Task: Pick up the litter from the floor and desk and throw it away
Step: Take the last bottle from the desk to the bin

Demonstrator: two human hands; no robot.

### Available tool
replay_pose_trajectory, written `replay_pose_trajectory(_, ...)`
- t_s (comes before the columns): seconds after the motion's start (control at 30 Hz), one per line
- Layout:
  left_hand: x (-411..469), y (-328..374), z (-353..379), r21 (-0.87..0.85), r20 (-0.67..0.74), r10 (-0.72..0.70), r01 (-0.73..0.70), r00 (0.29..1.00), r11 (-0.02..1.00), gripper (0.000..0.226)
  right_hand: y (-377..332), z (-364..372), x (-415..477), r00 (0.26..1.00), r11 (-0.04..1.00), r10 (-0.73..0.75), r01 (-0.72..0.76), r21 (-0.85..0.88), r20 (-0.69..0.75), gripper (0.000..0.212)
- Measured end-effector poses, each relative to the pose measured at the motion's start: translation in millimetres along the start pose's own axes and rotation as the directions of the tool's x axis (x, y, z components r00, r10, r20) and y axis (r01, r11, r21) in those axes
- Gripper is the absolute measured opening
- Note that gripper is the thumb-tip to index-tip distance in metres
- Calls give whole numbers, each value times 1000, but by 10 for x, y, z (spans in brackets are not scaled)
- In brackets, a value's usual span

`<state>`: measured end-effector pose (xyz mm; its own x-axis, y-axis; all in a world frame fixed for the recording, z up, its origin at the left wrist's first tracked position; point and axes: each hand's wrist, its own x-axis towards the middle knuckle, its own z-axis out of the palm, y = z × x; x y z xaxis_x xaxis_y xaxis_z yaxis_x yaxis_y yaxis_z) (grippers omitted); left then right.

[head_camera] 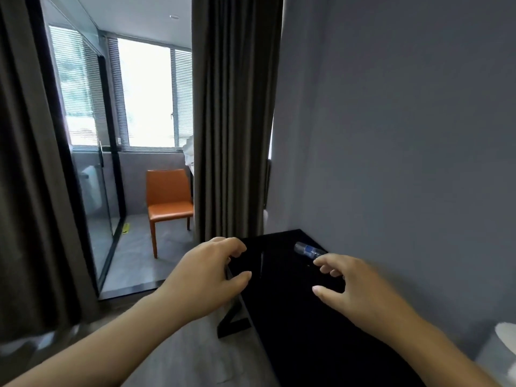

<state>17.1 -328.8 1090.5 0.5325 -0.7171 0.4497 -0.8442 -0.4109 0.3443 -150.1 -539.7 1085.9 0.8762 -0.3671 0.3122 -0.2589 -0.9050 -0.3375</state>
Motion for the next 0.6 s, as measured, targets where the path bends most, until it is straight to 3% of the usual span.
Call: replay_pose_trajectory(0.6, 2761, -1887, 1293, -101, 178, 4, 14, 984, 995, 39, 1195, 1237, 2823, 966, 970, 240, -237, -47, 91, 46)
